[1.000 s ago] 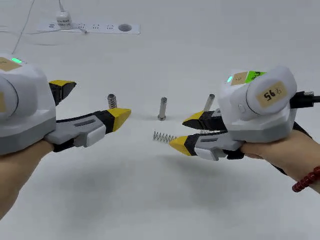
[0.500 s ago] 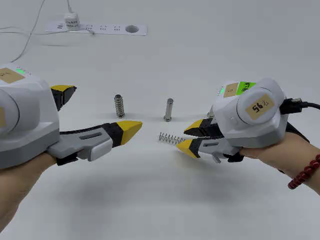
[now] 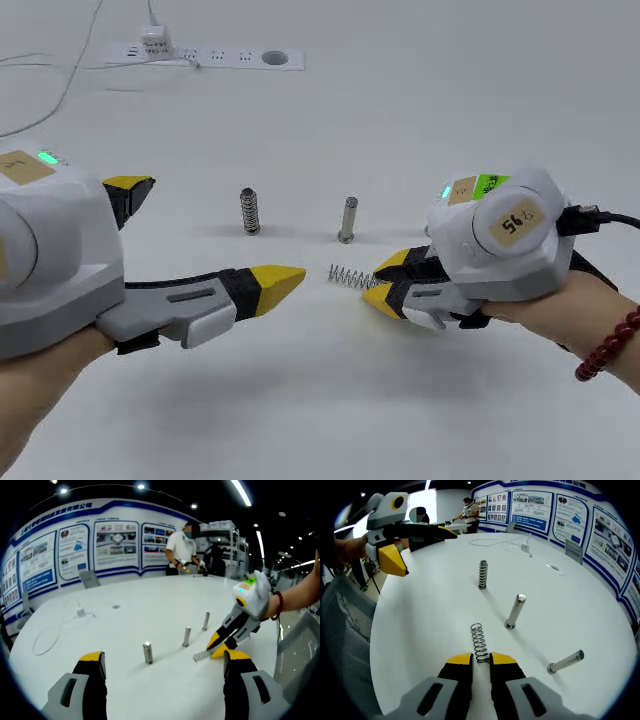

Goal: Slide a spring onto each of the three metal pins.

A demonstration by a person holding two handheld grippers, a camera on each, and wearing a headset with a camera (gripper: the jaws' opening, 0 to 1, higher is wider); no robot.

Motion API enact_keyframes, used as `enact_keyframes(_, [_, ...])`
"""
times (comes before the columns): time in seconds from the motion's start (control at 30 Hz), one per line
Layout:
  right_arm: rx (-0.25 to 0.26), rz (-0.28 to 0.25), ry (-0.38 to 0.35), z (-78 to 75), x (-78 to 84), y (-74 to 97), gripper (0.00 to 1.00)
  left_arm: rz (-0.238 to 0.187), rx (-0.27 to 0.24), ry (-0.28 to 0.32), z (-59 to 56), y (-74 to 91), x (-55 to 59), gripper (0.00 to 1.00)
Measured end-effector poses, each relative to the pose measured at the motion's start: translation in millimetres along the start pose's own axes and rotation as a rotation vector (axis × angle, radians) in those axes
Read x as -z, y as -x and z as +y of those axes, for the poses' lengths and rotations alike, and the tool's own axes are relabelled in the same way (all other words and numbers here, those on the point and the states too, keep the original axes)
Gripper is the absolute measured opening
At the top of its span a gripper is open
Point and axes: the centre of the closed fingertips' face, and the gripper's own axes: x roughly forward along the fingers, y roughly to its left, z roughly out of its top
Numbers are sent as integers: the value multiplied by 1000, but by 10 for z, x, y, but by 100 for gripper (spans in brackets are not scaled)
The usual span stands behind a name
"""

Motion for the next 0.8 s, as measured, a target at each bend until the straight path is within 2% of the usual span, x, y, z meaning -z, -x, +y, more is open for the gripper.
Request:
enact_keyframes(0.17, [0, -2, -8, -3, -4, -4, 12, 9, 7, 3, -25, 23, 24, 100])
enact_keyframes(0.33, [6, -3, -52, -16, 0, -9, 11, 18, 5, 2, -46, 50, 58, 100])
enact_keyframes(0.8, [11, -12, -74, -8, -12, -7, 11, 30, 6, 22, -50, 98, 97, 97])
